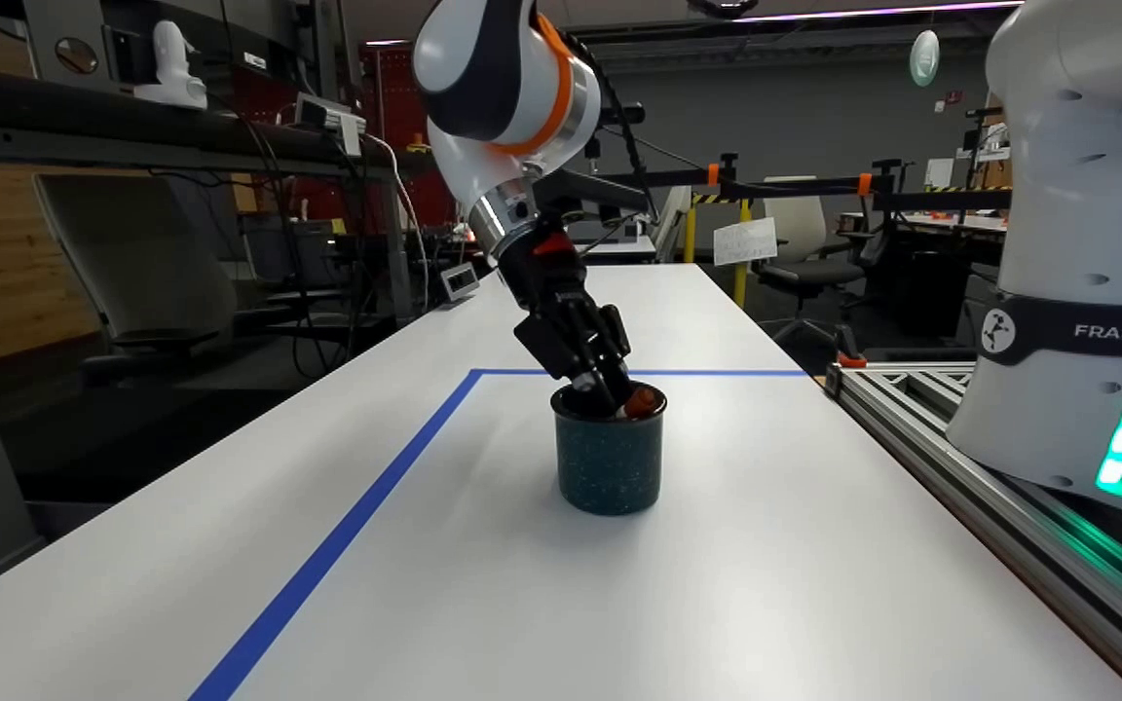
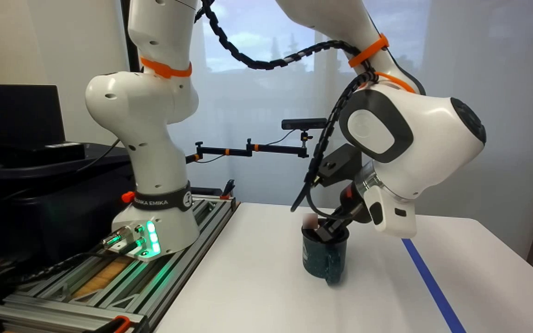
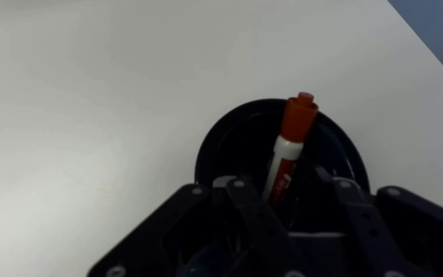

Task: Move the sharpie to the table

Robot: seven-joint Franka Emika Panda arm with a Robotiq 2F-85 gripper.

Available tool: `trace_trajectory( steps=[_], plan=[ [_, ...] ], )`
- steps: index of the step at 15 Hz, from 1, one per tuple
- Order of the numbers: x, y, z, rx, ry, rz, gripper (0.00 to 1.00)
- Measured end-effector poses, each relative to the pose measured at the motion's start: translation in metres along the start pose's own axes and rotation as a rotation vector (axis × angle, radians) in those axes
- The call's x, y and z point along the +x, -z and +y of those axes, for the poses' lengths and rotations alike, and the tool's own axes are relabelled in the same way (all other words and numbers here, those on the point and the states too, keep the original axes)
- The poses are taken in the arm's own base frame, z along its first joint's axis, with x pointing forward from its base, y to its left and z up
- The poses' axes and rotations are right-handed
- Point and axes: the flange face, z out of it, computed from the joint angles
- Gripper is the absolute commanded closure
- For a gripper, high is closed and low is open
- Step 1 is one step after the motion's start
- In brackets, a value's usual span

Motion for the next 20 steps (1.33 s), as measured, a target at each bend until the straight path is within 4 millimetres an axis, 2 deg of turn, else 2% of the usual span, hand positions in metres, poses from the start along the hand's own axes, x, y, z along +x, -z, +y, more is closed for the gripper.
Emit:
trace_trajectory(
  steps=[3,4,5,6,8,9,14,17,20],
  plan=[
    [0.001,-0.005,-0.008,-0.010,0.014,0.008,0.64],
    [0.001,-0.006,-0.011,-0.012,0.019,0.007,0.68],
    [0.001,-0.008,-0.013,-0.014,0.022,0.004,0.88],
    [0.001,-0.010,-0.014,-0.017,0.024,0.000,0.90],
    [0.001,-0.015,-0.016,-0.021,0.025,-0.008,1.00],
    [0.001,-0.015,-0.015,-0.021,0.024,-0.010,0.95],
    [-0.002,-0.002,-0.020,0.002,0.027,-0.006,0.95],
    [-0.020,0.022,-0.030,0.073,0.037,-0.037,0.95],
    [-0.042,0.056,-0.039,0.165,0.062,-0.037,0.95]
  ],
)
